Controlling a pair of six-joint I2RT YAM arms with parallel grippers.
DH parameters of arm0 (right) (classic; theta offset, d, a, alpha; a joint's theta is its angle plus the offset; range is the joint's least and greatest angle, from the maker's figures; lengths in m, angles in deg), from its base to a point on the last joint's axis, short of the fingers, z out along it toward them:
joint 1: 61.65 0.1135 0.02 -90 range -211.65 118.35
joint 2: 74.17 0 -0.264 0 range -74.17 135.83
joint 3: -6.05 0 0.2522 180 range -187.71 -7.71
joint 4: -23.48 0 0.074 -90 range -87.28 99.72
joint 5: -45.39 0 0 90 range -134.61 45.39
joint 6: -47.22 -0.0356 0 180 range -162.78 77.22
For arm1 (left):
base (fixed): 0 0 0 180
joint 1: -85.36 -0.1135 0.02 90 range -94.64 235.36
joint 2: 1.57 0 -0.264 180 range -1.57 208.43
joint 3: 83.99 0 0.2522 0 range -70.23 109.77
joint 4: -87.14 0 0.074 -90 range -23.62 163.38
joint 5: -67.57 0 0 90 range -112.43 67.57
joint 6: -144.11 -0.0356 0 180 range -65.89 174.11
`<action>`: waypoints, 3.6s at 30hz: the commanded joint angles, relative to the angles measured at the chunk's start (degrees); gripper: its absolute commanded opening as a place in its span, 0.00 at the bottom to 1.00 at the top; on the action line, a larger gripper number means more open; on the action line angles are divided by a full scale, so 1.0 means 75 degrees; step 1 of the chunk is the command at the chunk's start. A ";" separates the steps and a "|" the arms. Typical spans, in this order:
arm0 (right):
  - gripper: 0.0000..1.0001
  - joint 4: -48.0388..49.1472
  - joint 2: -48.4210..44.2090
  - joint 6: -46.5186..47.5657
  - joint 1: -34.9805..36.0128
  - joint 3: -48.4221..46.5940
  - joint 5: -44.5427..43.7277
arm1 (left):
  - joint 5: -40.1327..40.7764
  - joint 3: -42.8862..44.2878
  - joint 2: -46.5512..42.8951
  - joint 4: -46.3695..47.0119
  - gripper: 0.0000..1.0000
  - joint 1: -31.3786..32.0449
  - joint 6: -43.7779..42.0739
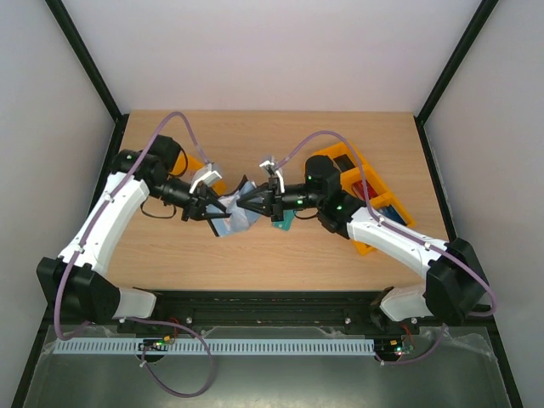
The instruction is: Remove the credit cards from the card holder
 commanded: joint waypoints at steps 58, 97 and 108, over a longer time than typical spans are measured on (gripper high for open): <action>0.23 -0.1834 0.0129 -0.0443 -0.1174 0.0070 -0.4988 | 0.2090 -0.0337 -0.0075 0.2957 0.02 -0.0056 0.3316; 0.15 -0.1484 0.0693 0.0553 -0.0336 -0.0703 -0.1131 | 0.1053 0.0312 -0.0099 0.1331 0.02 0.0198 0.1596; 0.16 -0.1773 0.0768 0.0915 -0.0282 -0.1001 -0.0370 | 0.0942 0.0275 -0.0099 0.1202 0.02 0.0193 0.1417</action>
